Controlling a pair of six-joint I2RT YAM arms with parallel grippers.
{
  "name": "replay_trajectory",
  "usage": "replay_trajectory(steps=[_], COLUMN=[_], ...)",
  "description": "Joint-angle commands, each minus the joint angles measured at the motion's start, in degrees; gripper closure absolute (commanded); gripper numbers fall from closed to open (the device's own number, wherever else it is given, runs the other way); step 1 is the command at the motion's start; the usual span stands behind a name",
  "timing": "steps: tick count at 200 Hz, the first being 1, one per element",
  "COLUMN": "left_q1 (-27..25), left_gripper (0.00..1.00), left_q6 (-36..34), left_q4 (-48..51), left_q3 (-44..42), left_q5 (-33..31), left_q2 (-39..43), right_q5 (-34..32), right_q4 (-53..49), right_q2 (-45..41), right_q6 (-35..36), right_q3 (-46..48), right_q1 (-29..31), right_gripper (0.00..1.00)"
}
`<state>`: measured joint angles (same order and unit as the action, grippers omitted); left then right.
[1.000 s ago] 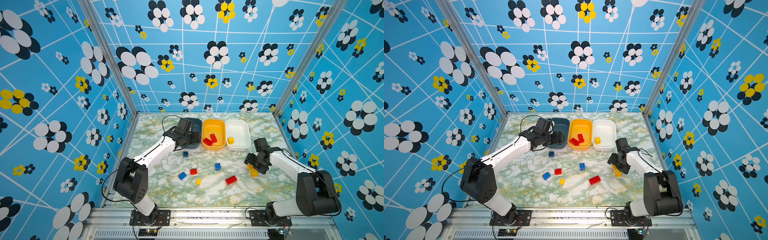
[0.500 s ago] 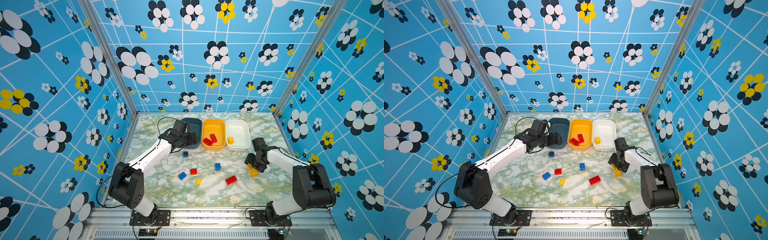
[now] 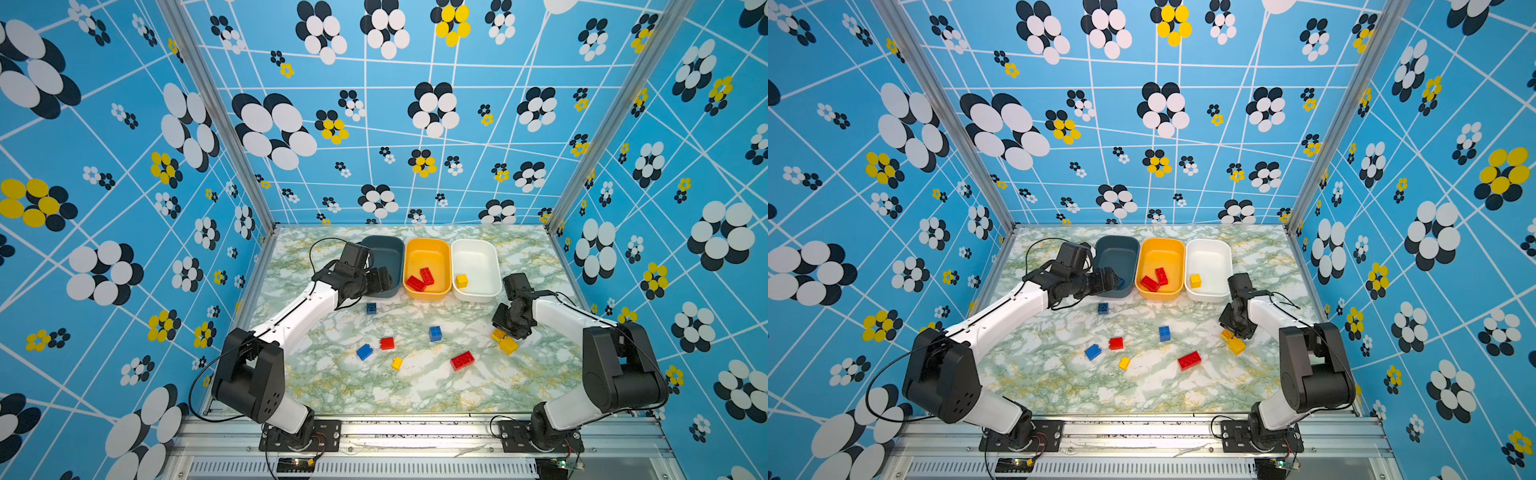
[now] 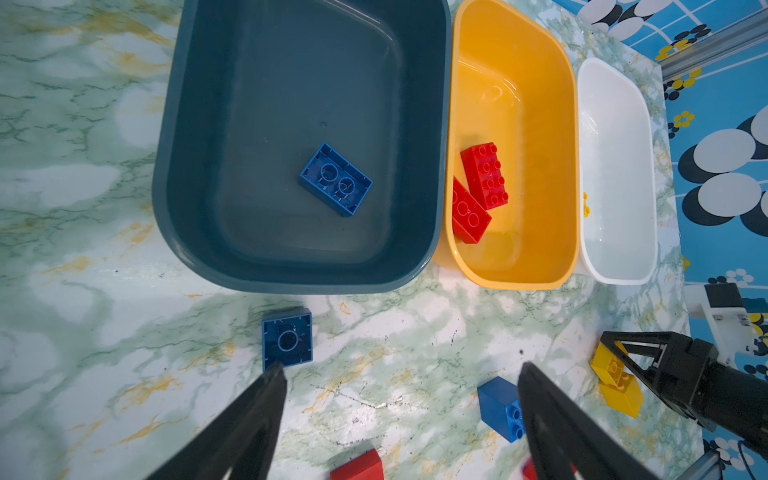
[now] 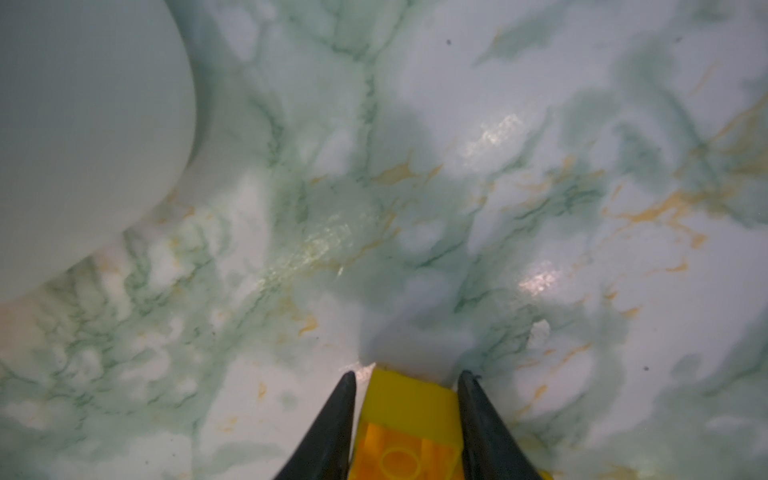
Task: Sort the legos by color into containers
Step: 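Carry the yellow brick with the right gripper and drop it into the white bin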
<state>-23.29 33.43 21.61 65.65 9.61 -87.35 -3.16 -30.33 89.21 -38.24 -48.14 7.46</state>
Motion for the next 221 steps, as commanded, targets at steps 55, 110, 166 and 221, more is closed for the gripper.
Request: replay_trajectory(steps=[55,110,166,221], left_q1=[1.79,3.03,3.4,3.47], left_gripper=[0.12,0.12,0.12,0.12], left_q6=[-1.2,-1.63,-1.27,-0.37], left_q4=[0.1,0.35,0.28,0.18], left_q3=[-1.33,-1.58,-1.99,-3.03], left_q5=[1.99,2.79,2.57,2.64], left_q2=[1.66,1.39,1.15,1.5], right_q5=[-2.99,-3.29,-3.6,-2.88], right_q4=[-0.85,-4.31,-7.64,-4.72], right_q2=[-4.61,-8.81,-10.58,0.51], right_q6=[-1.13,-2.19,-1.1,1.83], right_q3=[-0.35,-2.71,-10.91,-23.62], right_q1=[2.01,4.15,4.66,4.53], right_gripper=[0.71,0.72,0.71,0.71])
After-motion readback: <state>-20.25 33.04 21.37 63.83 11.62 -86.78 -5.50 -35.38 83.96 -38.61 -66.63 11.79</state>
